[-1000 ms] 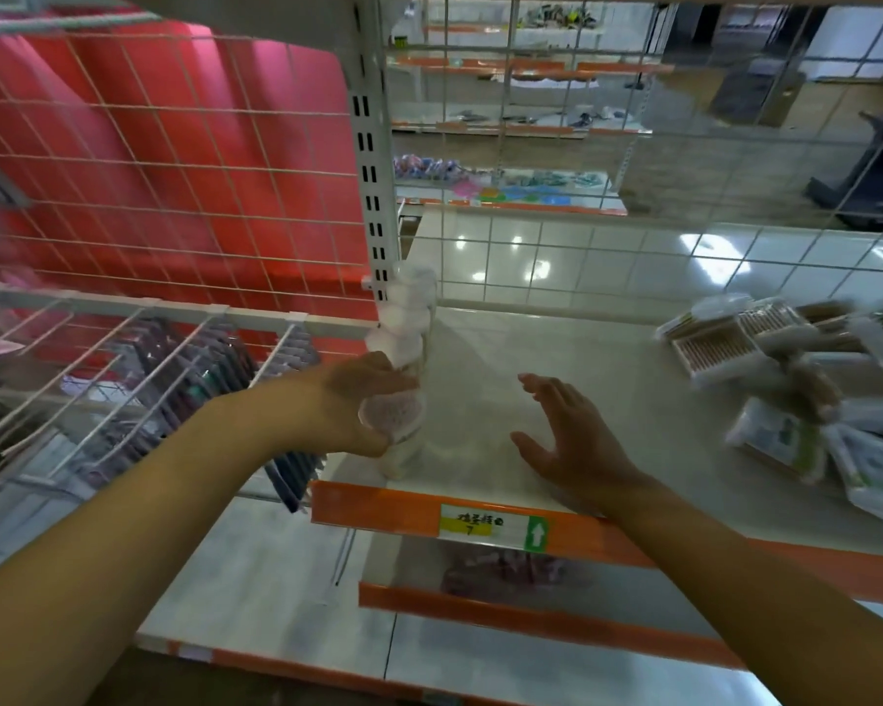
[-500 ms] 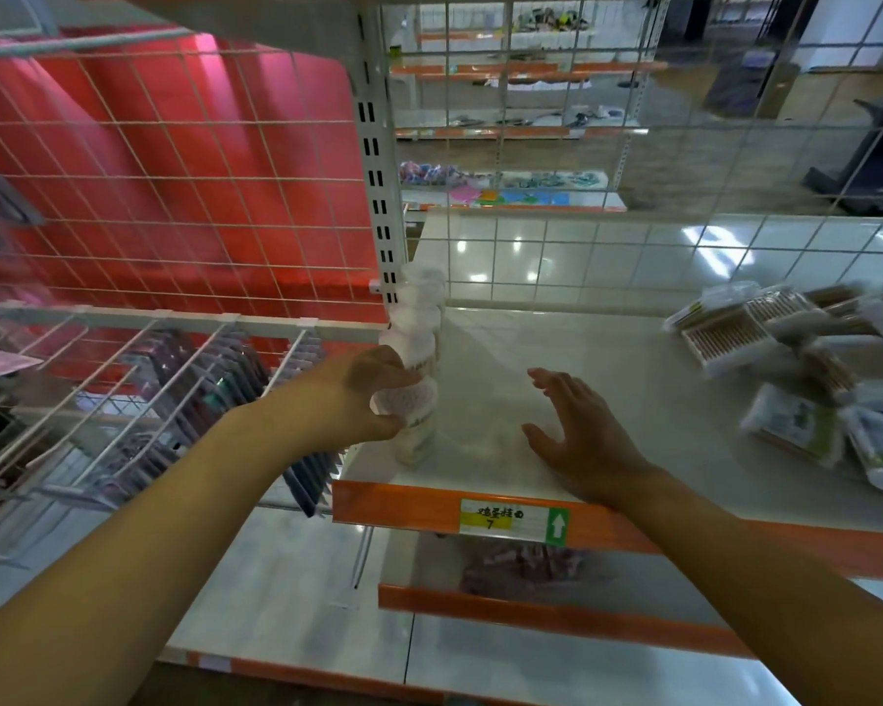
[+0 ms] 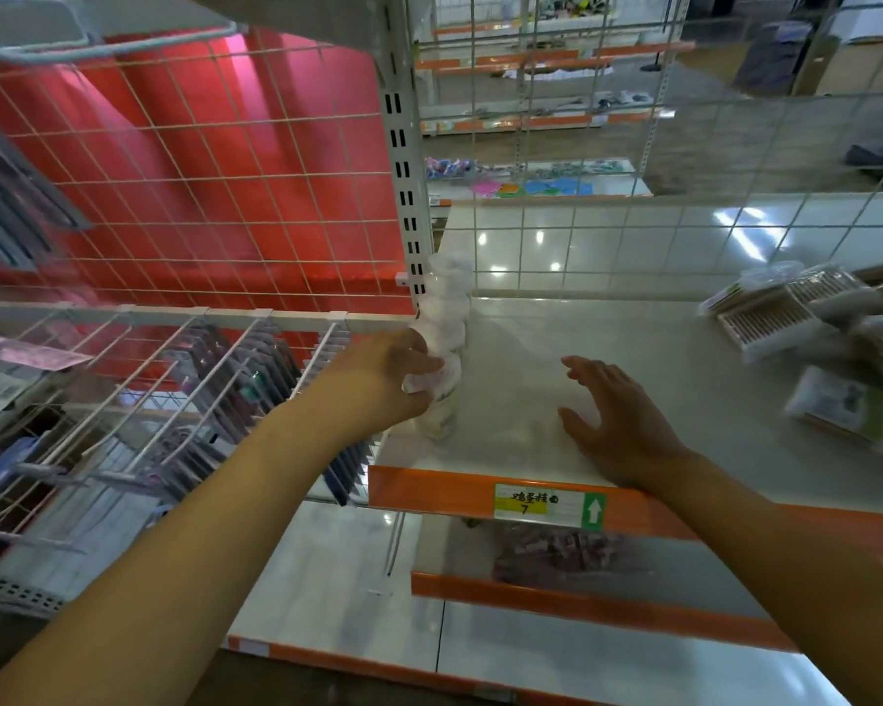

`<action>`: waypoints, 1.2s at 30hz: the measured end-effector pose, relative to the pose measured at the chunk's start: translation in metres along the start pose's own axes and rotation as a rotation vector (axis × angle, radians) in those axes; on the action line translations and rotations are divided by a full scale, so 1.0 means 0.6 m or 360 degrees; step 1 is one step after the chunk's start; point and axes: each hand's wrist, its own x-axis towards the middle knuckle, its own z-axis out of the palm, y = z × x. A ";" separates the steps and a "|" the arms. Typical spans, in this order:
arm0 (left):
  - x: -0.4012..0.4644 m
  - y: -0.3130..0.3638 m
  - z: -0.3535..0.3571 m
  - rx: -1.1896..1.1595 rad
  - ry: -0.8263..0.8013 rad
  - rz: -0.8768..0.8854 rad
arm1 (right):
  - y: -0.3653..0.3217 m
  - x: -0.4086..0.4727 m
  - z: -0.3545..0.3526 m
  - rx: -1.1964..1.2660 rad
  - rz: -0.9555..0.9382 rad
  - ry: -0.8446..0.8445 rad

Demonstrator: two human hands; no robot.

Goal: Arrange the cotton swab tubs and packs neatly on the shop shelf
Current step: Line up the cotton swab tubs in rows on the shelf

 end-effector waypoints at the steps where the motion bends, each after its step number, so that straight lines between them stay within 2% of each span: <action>1: 0.000 -0.002 0.001 -0.0007 0.0022 -0.0004 | 0.000 0.000 0.000 0.0005 0.0003 0.0007; 14: -0.004 0.002 0.010 0.0055 0.0132 -0.0005 | 0.007 0.003 0.005 0.0099 0.0101 0.0027; 18: -0.001 0.007 0.008 -0.0238 0.0086 -0.0154 | 0.010 0.004 0.003 0.0129 0.0168 0.0049; 20: -0.002 0.006 0.006 -0.0238 0.0122 -0.0164 | 0.010 0.005 0.001 0.0142 0.0209 0.0051; 23: -0.001 0.002 -0.001 -0.0236 0.0207 -0.0114 | 0.006 0.005 -0.002 0.0095 0.0191 0.0031; 27: 0.005 0.020 -0.006 -0.0332 0.0156 -0.0032 | -0.002 0.000 -0.012 0.0025 0.0144 0.0041; 29: 0.010 0.038 -0.006 -0.0225 0.0223 0.0120 | -0.003 -0.002 -0.017 -0.0001 0.0121 0.0060; 32: 0.021 0.068 -0.007 -0.0066 0.0170 0.0215 | -0.002 -0.004 -0.024 -0.0046 0.0132 0.0055; 36: 0.033 0.114 -0.003 -0.0064 0.0124 0.0312 | -0.003 -0.018 -0.041 -0.0099 0.0188 0.0061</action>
